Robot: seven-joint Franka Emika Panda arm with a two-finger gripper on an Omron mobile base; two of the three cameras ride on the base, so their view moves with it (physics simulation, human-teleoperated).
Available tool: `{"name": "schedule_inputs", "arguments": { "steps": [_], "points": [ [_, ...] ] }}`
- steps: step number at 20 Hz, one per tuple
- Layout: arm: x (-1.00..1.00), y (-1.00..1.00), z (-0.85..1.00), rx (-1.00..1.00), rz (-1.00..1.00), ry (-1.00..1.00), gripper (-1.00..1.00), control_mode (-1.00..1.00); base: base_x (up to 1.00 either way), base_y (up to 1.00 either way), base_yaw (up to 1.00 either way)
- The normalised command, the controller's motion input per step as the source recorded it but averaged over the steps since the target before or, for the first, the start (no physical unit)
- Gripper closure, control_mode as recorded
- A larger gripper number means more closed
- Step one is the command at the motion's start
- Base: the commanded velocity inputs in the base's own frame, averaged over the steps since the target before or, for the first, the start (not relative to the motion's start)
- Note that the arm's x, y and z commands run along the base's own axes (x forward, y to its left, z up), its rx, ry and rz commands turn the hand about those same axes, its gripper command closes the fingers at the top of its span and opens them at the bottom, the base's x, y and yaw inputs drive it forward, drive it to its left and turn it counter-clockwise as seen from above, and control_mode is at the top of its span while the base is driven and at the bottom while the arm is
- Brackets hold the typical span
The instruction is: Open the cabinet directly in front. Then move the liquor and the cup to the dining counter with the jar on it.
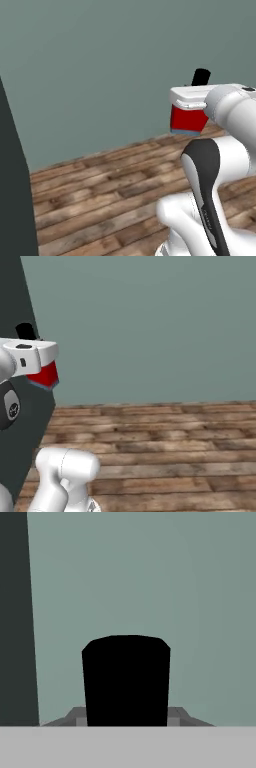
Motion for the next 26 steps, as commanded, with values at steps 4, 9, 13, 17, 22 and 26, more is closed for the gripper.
{"name": "schedule_inputs", "arguments": {
  "steps": [4,9,13,17,22,26],
  "points": [
    [0.00,0.00,0.00,0.00,0.00,0.00,1.00,1.00,1.00,0.00,-0.38],
    [0.00,0.00,0.00,0.00,0.00,0.00,1.00,1.00,0.98,0.00,-0.41],
    [0.00,0.00,0.00,0.00,0.00,0.00,1.00,1.00,0.93,0.00,-0.44],
    [0.00,0.00,0.00,0.00,0.00,0.00,1.00,1.00,0.87,0.00,-0.45],
    [0.00,0.00,0.00,0.00,0.00,0.00,1.00,1.00,0.82,0.00,-0.46],
    [0.00,0.00,0.00,0.00,0.00,0.00,1.00,1.00,0.77,0.00,-0.47]
  ]
}}
